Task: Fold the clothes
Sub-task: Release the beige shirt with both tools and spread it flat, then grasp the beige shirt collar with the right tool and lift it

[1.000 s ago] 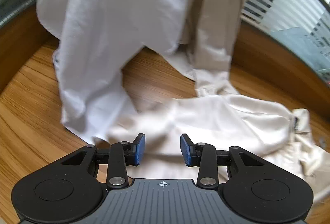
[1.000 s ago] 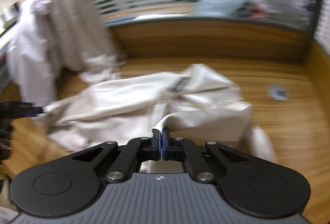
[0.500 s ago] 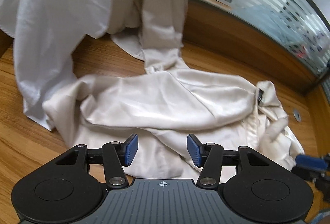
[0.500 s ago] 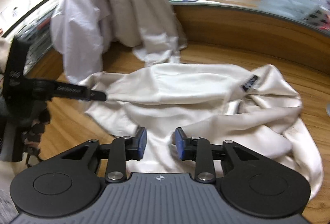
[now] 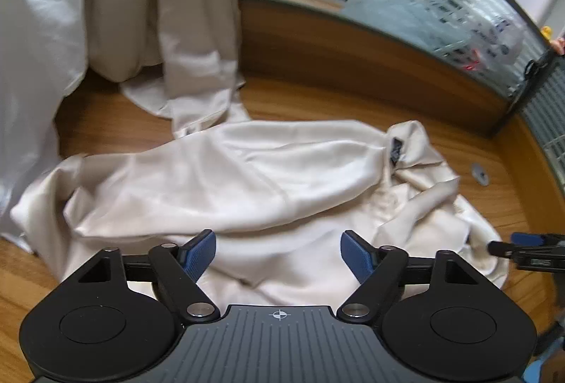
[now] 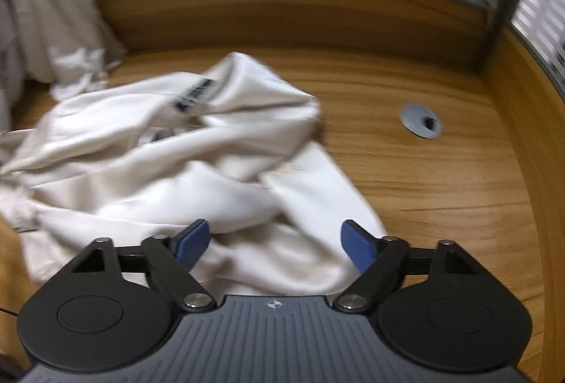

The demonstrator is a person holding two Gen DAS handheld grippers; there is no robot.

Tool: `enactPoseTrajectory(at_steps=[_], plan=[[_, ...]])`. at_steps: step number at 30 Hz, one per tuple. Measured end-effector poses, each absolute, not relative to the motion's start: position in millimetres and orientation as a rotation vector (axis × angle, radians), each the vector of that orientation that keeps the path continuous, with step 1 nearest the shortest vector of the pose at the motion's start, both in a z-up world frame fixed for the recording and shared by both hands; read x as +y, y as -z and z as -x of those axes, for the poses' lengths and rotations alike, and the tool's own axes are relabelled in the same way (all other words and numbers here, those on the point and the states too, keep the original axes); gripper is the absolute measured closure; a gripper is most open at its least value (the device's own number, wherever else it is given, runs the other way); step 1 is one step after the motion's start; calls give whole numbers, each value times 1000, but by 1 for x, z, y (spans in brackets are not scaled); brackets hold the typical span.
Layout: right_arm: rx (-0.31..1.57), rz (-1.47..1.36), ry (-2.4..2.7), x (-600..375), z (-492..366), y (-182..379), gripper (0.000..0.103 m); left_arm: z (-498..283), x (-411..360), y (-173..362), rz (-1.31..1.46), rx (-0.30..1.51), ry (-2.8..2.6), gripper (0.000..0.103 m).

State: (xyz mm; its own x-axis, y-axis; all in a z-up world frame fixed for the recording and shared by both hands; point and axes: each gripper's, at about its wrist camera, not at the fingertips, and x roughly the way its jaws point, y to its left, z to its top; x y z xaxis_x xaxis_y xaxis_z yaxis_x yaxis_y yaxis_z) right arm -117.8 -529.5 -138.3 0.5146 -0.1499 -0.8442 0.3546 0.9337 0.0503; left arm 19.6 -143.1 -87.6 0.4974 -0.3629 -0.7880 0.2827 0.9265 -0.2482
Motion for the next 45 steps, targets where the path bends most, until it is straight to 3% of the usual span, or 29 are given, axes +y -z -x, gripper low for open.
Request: enactPoseTrajectory(at_steps=[8,10,11,12,13,14,15,17,28,38,41,43,45], plan=[[1059,-130,317,-562,98,179,14,-14,-165,75,153,886,467,2],[1080,-118,300,-564,93,184,35,-13,-169,69,154,854,487,1],[1088,-120,291,-565,91,185,40,-13,-171,66,147,843,492,1],[1096,-123,282,-565,89,185,54,-13,-174,64,136,837,494,1],[1100,-131,277,-565,88,185,76,-14,-176,62,132,837,498,1],[1101,-147,272,-565,88,183,86,-15,-177,61,136,840,504,1],[1096,-171,266,-565,89,180,96,-16,-178,61,146,845,516,1],[1058,-229,261,-564,93,171,100,-19,-180,61,158,855,538,2],[781,-367,47,-474,96,65,100,-30,-186,47,139,855,613,3],[920,-237,-315,-344,54,75,100,-31,-168,40,107,846,598,3],[977,-279,-330,-340,43,90,90,-30,-167,49,89,870,589,6],[980,-298,-313,-345,43,90,76,-29,-168,56,81,890,589,7],[966,-283,-290,-355,45,85,71,-29,-170,62,81,906,592,8]])
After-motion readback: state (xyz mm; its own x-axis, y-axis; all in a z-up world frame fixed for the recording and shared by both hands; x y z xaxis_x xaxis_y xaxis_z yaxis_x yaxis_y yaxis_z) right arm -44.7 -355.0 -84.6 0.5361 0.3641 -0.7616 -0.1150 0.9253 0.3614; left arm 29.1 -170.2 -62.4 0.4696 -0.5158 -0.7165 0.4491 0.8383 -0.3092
